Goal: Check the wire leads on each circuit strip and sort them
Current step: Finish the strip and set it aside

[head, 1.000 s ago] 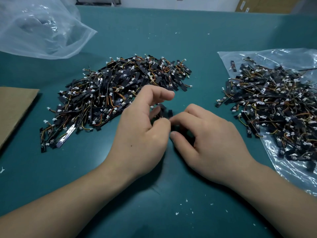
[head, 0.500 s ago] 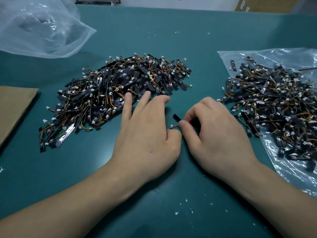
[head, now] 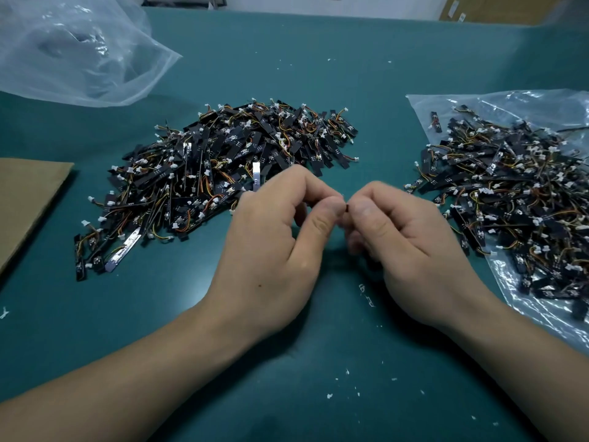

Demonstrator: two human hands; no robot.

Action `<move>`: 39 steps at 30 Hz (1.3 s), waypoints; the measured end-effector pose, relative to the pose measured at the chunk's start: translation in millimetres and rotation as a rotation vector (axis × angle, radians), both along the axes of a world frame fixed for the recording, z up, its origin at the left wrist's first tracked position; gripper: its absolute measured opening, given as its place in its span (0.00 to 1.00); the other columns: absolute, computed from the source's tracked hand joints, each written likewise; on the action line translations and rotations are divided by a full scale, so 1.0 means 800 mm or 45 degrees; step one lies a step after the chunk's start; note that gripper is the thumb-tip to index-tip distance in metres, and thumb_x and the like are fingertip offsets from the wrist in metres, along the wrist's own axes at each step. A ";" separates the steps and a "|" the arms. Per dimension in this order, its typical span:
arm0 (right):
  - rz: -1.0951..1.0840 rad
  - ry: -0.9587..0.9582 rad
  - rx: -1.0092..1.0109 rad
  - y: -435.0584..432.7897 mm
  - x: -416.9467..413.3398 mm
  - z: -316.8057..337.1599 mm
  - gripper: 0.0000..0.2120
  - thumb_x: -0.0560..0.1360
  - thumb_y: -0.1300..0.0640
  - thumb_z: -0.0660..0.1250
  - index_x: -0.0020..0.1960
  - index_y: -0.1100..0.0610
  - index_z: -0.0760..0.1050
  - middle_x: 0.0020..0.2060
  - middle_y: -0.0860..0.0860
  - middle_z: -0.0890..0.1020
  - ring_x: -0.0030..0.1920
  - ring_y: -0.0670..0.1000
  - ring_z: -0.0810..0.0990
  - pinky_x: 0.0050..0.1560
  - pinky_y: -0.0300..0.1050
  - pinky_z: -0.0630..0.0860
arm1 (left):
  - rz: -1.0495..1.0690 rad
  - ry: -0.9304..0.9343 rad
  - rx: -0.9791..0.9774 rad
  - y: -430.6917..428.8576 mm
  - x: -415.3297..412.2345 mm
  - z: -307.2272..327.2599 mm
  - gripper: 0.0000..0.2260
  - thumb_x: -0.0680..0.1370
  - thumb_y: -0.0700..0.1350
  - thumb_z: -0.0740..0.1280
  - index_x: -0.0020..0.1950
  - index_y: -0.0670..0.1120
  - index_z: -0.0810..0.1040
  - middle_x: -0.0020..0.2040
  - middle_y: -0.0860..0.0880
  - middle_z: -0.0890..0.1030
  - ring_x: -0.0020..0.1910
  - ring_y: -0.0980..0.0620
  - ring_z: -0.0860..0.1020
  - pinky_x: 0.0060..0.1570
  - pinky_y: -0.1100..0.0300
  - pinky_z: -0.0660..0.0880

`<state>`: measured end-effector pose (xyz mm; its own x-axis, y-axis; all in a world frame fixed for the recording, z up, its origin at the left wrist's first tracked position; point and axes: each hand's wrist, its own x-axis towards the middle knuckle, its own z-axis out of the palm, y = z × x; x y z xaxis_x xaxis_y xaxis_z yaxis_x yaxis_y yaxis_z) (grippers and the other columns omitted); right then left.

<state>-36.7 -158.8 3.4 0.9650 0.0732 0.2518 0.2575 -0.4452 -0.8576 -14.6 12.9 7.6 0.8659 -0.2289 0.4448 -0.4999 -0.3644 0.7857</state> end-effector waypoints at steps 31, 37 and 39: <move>0.032 -0.019 0.080 -0.002 0.003 0.000 0.14 0.79 0.50 0.61 0.37 0.54 0.74 0.28 0.50 0.77 0.29 0.49 0.72 0.33 0.45 0.69 | -0.100 0.262 0.024 0.000 0.006 0.001 0.12 0.80 0.47 0.62 0.47 0.48 0.85 0.43 0.54 0.85 0.46 0.53 0.82 0.50 0.51 0.76; 0.041 -0.079 0.106 -0.001 -0.001 0.002 0.13 0.80 0.51 0.62 0.40 0.55 0.76 0.28 0.49 0.76 0.28 0.49 0.72 0.32 0.45 0.70 | -0.140 0.198 -0.088 0.003 0.003 0.003 0.10 0.81 0.45 0.63 0.43 0.47 0.82 0.36 0.53 0.81 0.37 0.51 0.78 0.40 0.54 0.73; 0.036 -0.084 0.169 -0.003 -0.002 0.003 0.13 0.79 0.51 0.62 0.39 0.56 0.75 0.28 0.51 0.76 0.28 0.49 0.71 0.32 0.42 0.69 | -0.178 0.218 -0.103 0.003 0.003 0.003 0.10 0.81 0.45 0.63 0.42 0.46 0.80 0.35 0.50 0.80 0.35 0.50 0.77 0.38 0.54 0.72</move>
